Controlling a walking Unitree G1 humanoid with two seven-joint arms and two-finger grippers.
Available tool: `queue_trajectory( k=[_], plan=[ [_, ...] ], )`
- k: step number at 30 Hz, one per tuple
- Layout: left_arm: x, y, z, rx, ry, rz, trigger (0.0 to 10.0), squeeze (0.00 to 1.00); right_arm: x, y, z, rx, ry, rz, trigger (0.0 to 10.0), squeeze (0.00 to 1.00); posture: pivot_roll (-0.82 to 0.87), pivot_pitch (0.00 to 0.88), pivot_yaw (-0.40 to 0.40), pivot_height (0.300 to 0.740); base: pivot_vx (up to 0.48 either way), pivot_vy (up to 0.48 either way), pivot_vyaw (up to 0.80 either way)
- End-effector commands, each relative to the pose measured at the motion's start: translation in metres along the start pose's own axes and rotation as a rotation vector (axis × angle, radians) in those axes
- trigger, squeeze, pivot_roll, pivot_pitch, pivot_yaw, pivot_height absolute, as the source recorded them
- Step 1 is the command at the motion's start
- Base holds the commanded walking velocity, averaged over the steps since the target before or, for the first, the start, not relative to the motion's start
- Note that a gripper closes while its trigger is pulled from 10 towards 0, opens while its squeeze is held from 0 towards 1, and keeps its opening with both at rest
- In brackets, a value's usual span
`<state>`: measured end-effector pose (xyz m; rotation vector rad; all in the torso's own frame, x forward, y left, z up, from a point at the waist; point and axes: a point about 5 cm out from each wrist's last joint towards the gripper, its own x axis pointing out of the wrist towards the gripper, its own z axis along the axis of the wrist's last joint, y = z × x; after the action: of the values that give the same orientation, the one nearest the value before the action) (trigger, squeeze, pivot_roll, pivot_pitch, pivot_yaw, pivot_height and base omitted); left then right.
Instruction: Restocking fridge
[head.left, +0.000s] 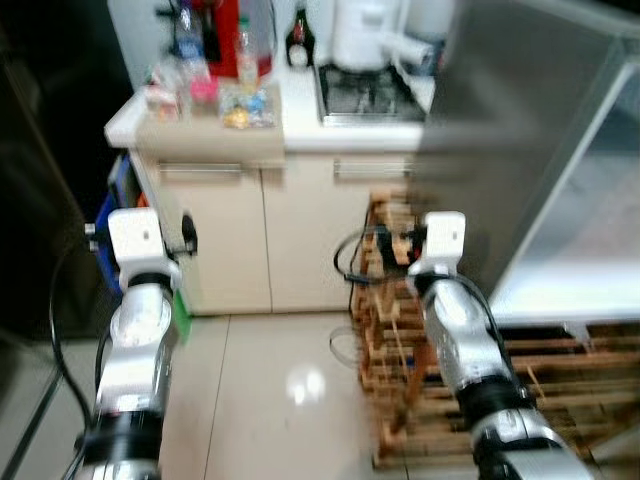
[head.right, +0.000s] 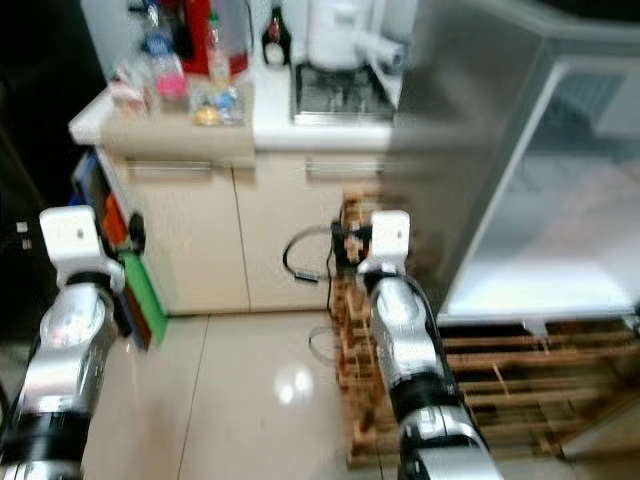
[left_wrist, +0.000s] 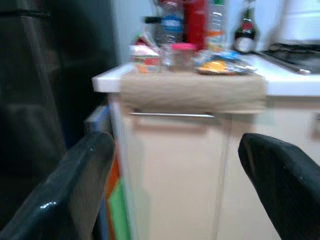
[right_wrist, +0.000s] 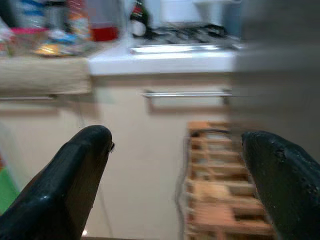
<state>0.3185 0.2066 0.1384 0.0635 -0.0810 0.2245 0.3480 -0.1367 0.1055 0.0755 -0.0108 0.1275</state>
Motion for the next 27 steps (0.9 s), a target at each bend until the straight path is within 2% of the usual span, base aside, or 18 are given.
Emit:
queue_trajectory(
  k=[1,4,11,17,20,23,27],
  plan=[
    [0.002,0.004,0.001,0.029,-0.001,0.01,10.0,0.0,0.004,0.004,0.008,0.001,-0.031,0.012,10.0,0.0,-0.02,0.0,0.016,0.74,0.281,0.39,0.0],
    [0.001,0.003,-0.002,0.079,0.017,0.036,10.0,0.0,0.004,0.005,0.009,0.0,-0.035,0.017,10.0,0.0,-0.02,0.0,0.016,0.74,0.0,0.0,0.0],
    [-0.001,-0.01,0.004,0.057,-0.028,-0.021,10.0,0.0,0.003,0.008,0.012,-0.009,-0.058,0.046,10.0,0.0,-0.02,0.0,0.012,0.74,0.0,0.0,0.0],
    [-0.002,-0.014,0.002,0.059,-0.018,-0.037,10.0,0.0,0.004,0.009,0.012,-0.012,-0.057,0.045,10.0,0.0,-0.02,0.0,0.011,0.74,0.0,0.0,0.7],
    [-0.001,-0.016,0.004,0.034,-0.021,-0.063,10.0,0.0,0.005,0.008,0.013,-0.017,-0.057,0.023,10.0,0.0,-0.02,0.0,0.012,0.74,0.0,0.0,0.0],
    [0.001,-0.019,0.014,0.005,-0.069,-0.106,10.0,0.0,0.005,0.007,0.015,-0.011,-0.073,0.018,10.0,0.0,-0.02,0.0,0.011,0.74,0.339,0.0,0.0],
    [0.006,-0.016,0.019,0.025,-0.086,-0.084,10.0,0.0,0.005,0.005,0.019,-0.019,-0.094,0.009,10.0,0.0,-0.02,0.0,0.011,0.74,0.462,0.0,0.0]
  ],
)
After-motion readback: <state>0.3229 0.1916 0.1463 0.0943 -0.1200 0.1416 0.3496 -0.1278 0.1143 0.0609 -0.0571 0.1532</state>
